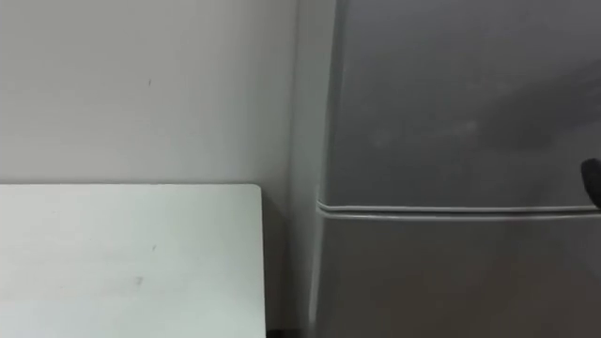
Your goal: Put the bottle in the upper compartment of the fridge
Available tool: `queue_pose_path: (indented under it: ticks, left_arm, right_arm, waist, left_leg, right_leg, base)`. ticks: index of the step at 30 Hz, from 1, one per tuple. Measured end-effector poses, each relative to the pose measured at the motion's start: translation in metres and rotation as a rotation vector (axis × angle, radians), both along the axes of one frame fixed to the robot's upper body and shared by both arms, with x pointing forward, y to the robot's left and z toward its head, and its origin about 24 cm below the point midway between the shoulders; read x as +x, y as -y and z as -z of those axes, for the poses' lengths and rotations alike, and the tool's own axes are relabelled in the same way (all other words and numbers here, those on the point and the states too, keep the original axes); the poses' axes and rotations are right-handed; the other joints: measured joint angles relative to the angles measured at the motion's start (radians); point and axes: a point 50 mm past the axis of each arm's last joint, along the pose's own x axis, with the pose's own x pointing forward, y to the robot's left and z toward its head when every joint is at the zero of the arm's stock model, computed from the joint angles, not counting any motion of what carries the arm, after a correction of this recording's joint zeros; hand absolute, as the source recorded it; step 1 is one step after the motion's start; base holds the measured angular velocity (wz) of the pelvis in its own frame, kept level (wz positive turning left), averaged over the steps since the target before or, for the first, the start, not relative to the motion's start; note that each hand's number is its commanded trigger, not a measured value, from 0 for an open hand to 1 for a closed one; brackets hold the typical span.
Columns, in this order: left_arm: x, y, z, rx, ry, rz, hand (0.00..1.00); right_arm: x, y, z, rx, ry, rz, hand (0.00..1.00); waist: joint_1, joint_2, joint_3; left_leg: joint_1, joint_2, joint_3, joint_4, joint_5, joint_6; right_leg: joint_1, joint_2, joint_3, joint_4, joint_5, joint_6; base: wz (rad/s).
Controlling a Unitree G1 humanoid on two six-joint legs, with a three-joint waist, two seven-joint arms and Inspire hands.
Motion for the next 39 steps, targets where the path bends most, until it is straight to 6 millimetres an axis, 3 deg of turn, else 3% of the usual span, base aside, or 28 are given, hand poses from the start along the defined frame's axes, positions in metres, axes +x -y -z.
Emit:
queue_pose_path:
  ticks: [4,10,19,25,28,30,35,39]
  left_arm:
    - [-0.002,-0.004,-0.001,0.01,0.005,-0.037,0.0]
    - [-0.008,-0.003,0.0,0.03,-0.01,-0.075,0.0]
    - [-0.009,-0.007,-0.003,0.077,0.007,-0.102,0.0]
    - [-0.009,-0.007,-0.003,0.093,0.007,-0.124,0.0]
    - [-0.009,-0.002,-0.001,0.08,0.017,-0.151,0.0]
    - [-0.009,-0.001,-0.001,0.078,0.021,-0.169,0.0]
    - [-0.003,0.002,-0.001,0.076,0.06,-0.202,0.0]
    - [-0.002,0.004,-0.001,0.08,0.076,-0.236,0.0]
  right_arm:
    - [-0.008,0.008,0.0,0.027,0.022,0.065,0.0]
    - [-0.022,0.018,0.004,0.177,0.089,0.078,0.0]
    - [-0.057,0.044,0.03,0.357,0.086,0.166,0.0]
    - [-0.082,0.047,0.08,0.523,-0.014,0.282,0.0]
    - [-0.1,0.044,0.123,0.695,-0.082,0.356,0.0]
    - [-0.108,0.04,0.14,0.76,-0.112,0.392,0.0]
    - [-0.121,0.037,0.165,0.824,-0.192,0.46,0.0]
    - [-0.137,0.024,0.201,0.88,-0.361,0.502,0.0]
  waist:
    - [-0.006,-0.008,-0.0071]
    - [-0.027,-0.015,-0.0053]
    - [-0.048,0.018,-0.0035]
    - [-0.047,0.025,-0.0016]
    - [-0.048,0.031,-0.0005]
    - [-0.046,0.036,-0.0002]
    - [-0.046,0.056,-0.0012]
    - [-0.043,0.06,-0.0012]
  left_leg:
    - [-0.01,0.0,0.0,-0.001,0.0,0.0]
    - [-0.013,0.001,0.005,-0.001,-0.001,0.0]
    - [-0.012,0.002,0.013,0.005,-0.012,0.002]
    - [-0.009,0.003,0.022,0.004,-0.013,0.001]
    - [-0.011,0.003,0.021,0.004,-0.013,0.001]
    - [-0.011,0.002,0.021,0.002,-0.013,0.001]
    - [-0.013,0.0,0.025,-0.001,-0.013,0.001]
    - [-0.011,-0.001,0.025,-0.009,-0.013,0.0]
  right_leg:
    - [-0.011,0.0,0.0,-0.001,0.0,0.0]
    - [-0.011,0.0,0.003,0.001,0.0,0.0]
    - [-0.01,0.0,0.008,0.001,0.0,0.001]
    - [-0.012,0.007,0.031,-0.001,-0.001,0.001]
    - [-0.016,0.006,0.031,-0.001,-0.004,0.003]
    - [-0.018,0.006,0.034,-0.001,-0.005,0.003]
    - [-0.024,0.006,0.035,0.0,-0.005,0.003]
    - [-0.014,0.006,0.033,-0.002,-0.009,0.002]
  base:
    - [0.0]
    - [-0.01]
    - [-0.03]
    - [-0.04]
    - [0.0]
    - [0.0]
    - [-0.01]
    - [0.01]
